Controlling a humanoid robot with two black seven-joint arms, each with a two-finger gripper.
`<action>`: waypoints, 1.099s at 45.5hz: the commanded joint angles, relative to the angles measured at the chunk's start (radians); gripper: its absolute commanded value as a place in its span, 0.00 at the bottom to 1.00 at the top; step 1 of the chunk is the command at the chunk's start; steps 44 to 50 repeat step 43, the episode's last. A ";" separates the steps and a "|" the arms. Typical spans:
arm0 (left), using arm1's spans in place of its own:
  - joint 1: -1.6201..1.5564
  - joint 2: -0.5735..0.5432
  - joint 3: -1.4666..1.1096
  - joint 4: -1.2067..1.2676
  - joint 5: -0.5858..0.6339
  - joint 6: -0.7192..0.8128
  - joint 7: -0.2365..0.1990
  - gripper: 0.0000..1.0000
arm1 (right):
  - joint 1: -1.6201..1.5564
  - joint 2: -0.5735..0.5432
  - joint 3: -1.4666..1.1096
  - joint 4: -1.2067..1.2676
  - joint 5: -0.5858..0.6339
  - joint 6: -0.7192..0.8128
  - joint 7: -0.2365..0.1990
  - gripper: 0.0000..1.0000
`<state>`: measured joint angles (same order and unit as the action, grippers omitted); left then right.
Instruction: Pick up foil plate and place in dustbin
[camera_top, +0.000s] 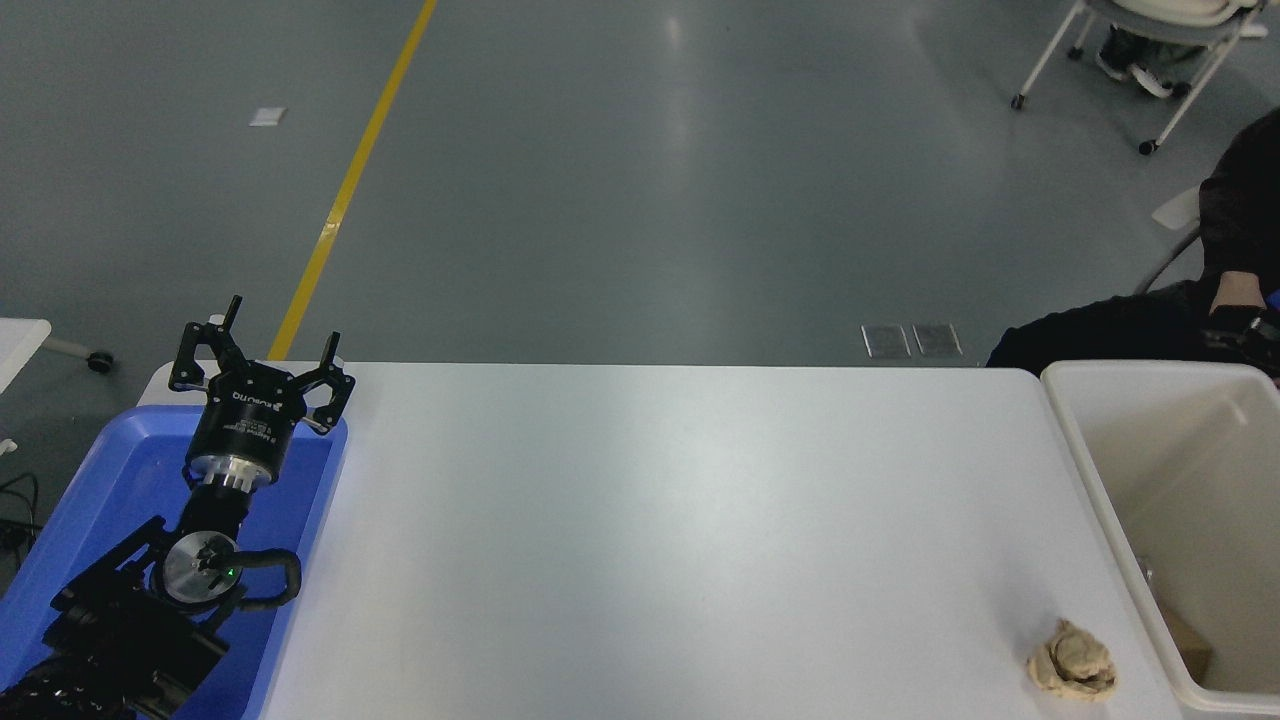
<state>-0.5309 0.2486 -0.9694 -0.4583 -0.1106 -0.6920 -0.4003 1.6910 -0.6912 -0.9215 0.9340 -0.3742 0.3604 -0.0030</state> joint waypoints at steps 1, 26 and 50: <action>0.002 0.000 0.000 0.000 0.000 0.000 0.000 1.00 | 0.347 0.136 -0.120 0.282 0.056 0.254 0.000 1.00; 0.002 0.000 -0.002 0.001 -0.001 0.005 0.000 1.00 | 0.634 0.443 -0.089 0.445 0.376 0.425 -0.003 1.00; 0.002 0.000 -0.002 0.001 -0.001 0.005 0.000 1.00 | 0.685 0.407 -0.091 0.486 0.377 0.425 -0.003 1.00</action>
